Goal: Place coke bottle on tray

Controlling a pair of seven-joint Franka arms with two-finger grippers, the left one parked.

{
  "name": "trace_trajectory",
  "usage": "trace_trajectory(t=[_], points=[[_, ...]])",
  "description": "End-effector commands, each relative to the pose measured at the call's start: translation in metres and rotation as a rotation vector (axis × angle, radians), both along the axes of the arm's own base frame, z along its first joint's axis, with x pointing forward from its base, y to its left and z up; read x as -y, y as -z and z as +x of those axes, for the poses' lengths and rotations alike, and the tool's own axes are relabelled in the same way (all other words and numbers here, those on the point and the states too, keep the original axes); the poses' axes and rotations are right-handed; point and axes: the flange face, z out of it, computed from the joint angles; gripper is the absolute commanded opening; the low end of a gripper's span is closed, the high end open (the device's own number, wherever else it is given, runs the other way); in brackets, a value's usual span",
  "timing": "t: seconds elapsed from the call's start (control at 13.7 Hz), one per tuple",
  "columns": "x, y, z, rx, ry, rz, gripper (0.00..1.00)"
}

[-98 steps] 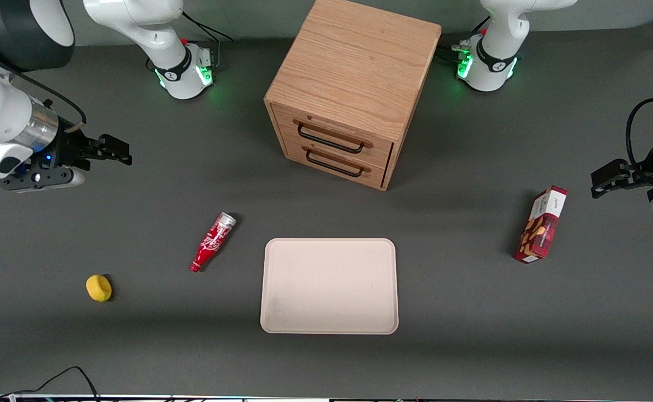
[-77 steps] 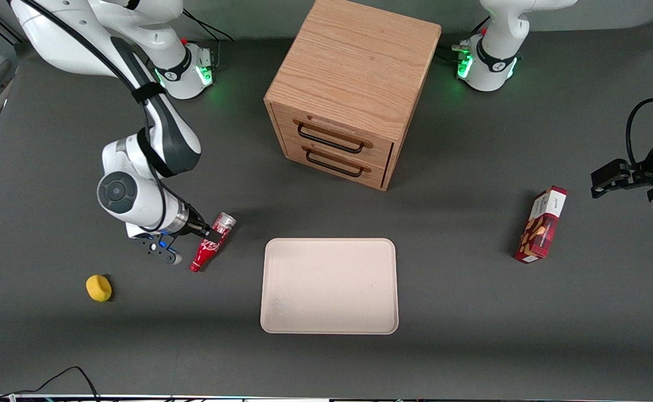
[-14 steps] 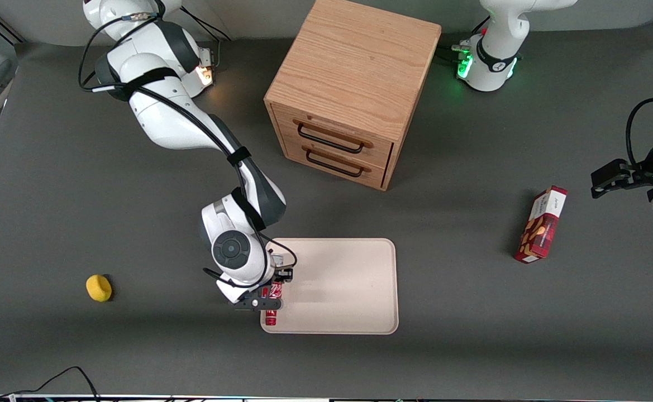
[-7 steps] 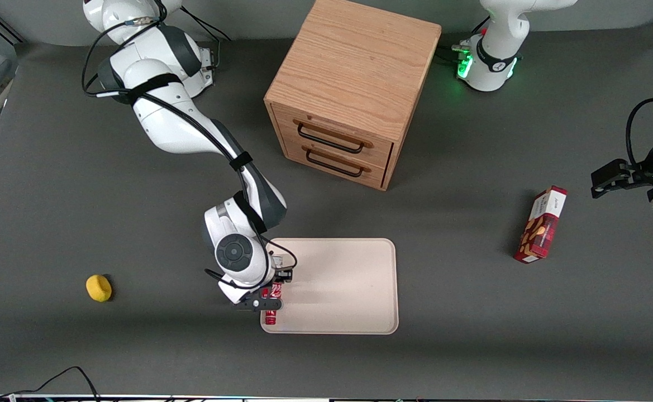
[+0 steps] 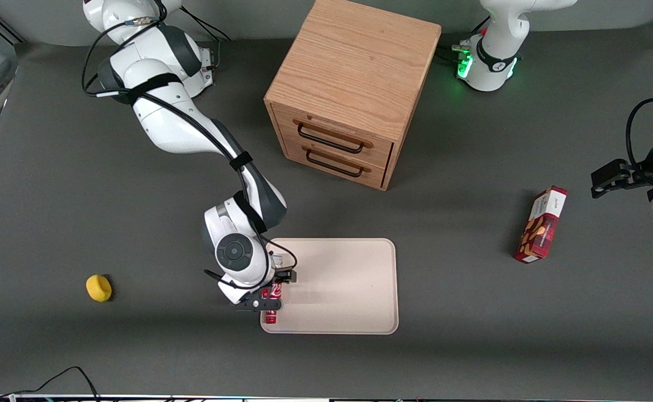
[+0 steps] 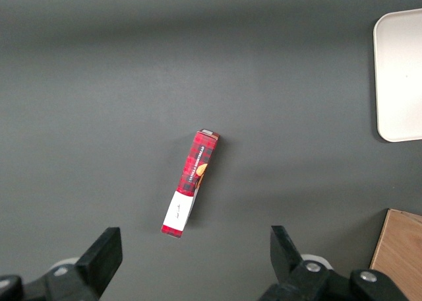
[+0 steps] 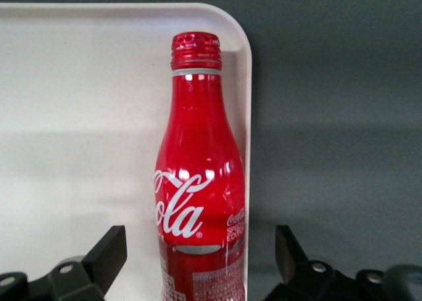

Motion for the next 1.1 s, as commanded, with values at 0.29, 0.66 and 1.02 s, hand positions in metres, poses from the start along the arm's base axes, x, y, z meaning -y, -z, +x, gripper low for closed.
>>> trace_trajectory(t=[0.29,0.66,1.02], points=[[-0.003,-0.012,0.004,0.029,-0.015,-0.016,1.00],[0.030,-0.135,-0.031,-0.143,0.007,-0.073,1.00],[0.101,-0.238,-0.108,-0.200,-0.067,-0.025,1.00]])
